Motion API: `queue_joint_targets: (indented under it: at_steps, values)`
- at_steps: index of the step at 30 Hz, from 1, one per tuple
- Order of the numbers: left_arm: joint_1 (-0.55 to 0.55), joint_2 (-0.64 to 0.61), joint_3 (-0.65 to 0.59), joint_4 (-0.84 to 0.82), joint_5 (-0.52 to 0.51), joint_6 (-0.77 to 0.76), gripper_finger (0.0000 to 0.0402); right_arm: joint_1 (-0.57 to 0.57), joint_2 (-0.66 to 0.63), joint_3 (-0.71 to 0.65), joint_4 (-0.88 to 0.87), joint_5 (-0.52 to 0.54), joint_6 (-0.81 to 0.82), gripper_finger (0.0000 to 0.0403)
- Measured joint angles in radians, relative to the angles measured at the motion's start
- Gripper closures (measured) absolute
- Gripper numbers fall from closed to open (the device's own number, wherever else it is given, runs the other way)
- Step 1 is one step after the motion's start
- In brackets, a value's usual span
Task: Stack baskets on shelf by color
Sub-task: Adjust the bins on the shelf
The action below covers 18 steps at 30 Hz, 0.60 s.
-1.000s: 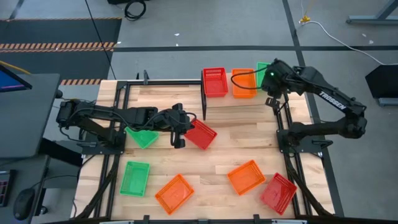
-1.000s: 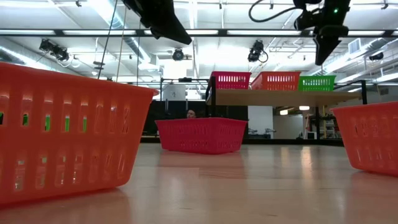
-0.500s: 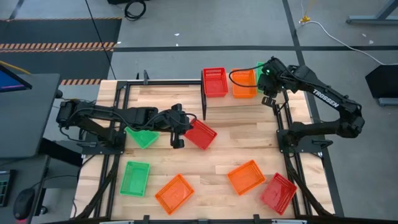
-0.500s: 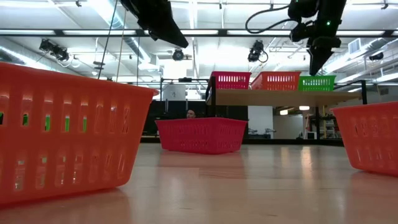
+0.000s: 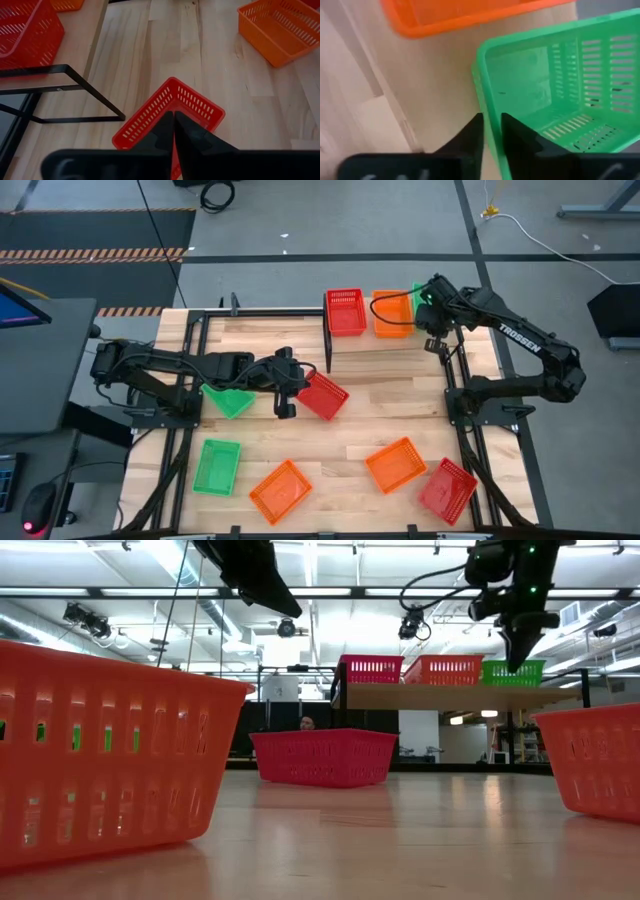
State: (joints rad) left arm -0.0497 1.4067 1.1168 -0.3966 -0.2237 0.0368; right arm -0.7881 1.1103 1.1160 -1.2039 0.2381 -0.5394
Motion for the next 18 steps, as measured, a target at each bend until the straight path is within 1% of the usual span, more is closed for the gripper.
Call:
queue_joint_targets:
  at_steps: [2,4,9,14,17,18]
  values:
    - [0.0,0.0,0.0,0.0,0.0,0.0,0.0384,0.0,0.0,0.0,-0.018,-0.001,-0.007,0.0378]
    - [0.0,0.0,0.0,-0.004,0.0,0.0,0.0386,0.0,0.0,0.0,-0.039,0.0,-0.01,0.0389]
    - [0.0,0.0,0.0,-0.008,0.0,-0.001,0.0387,0.0,0.0,0.0,-0.099,0.003,0.001,0.037]
    - [0.0,0.0,0.0,-0.022,0.0,-0.007,0.0382,0.001,-0.001,0.002,-0.136,0.005,0.0,0.0389]
    - [0.0,0.0,0.0,-0.024,0.0,-0.007,0.0384,0.001,-0.007,0.002,-0.14,0.03,0.001,0.0387]
    - [0.0,0.0,0.0,-0.024,0.0,-0.007,0.0385,0.001,-0.011,0.002,-0.14,0.045,0.002,0.0381]
